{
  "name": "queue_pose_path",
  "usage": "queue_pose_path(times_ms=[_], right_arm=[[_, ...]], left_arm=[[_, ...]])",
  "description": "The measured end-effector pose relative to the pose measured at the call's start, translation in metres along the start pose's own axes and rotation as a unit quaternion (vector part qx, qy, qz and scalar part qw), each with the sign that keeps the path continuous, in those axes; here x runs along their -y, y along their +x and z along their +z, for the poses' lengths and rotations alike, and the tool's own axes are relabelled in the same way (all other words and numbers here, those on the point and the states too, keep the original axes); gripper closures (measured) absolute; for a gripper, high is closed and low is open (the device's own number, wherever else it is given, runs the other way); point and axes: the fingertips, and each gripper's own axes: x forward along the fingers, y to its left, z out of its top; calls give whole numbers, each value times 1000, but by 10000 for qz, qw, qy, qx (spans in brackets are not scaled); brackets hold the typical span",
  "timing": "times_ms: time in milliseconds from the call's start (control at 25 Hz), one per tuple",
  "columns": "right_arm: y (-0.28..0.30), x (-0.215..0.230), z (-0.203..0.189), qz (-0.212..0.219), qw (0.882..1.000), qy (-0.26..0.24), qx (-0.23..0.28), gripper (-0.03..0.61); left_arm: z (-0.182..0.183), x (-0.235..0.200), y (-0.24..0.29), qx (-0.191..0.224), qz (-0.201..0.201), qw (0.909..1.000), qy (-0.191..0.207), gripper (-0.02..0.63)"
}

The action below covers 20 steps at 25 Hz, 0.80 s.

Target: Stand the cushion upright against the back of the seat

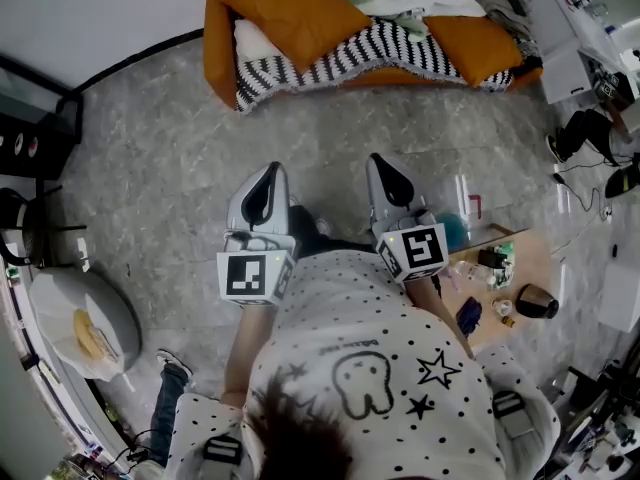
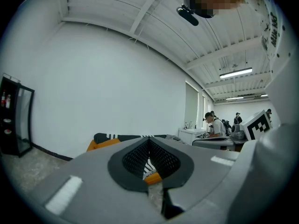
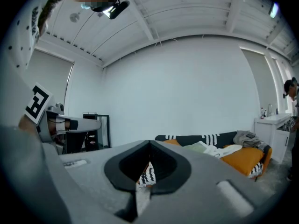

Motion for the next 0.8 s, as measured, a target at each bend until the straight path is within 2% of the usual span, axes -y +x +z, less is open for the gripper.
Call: queue_pose_path(times_ms=[200, 480, 800], right_arm=[[22, 6, -1, -118, 9999, -20, -70, 580], [65, 12, 16, -277, 9996, -20, -33, 580], [114, 2, 22, -305, 9995, 17, -95, 580]], left_arm=[[1, -13, 21, -38, -124, 9999, -65, 617], [24, -41, 56, 37, -300, 9995, -46, 617], [38, -79, 82, 12, -425, 9991, -24, 617]])
